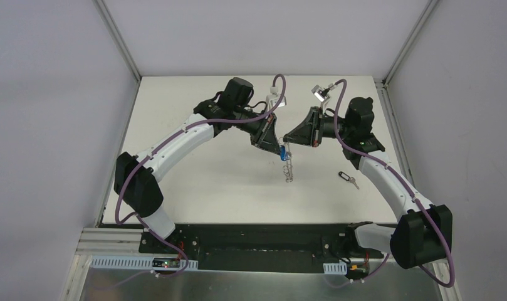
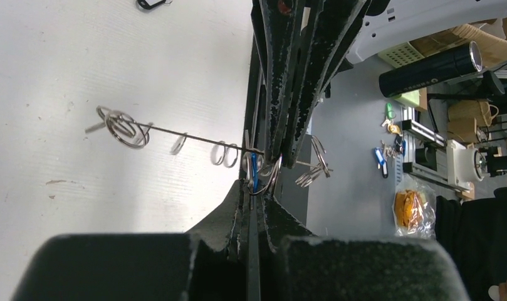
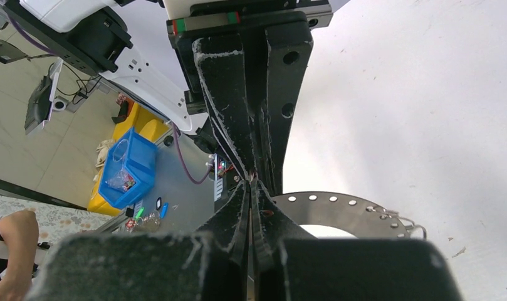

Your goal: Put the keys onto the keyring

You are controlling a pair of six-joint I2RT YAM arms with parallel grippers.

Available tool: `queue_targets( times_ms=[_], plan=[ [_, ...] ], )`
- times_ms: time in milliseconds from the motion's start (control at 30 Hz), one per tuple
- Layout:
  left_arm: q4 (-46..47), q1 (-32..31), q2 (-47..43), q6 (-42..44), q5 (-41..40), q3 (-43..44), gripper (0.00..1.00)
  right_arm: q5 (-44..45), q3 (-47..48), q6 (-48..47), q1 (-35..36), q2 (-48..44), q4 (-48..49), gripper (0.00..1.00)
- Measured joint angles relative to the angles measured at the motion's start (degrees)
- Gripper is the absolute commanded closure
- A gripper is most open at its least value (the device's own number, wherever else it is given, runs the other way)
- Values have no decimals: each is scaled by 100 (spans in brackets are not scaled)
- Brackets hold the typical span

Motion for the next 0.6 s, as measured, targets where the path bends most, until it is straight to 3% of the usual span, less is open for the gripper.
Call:
queue_targets(
  times_ms=[267, 600],
  plan=[
    [-192, 4, -52, 199, -136, 4, 100, 22, 0, -223, -26, 0, -236, 100],
    [-1099, 7, -66, 673, -310, 586, 100, 28, 0, -564, -31, -13, -562, 100]
  ],
)
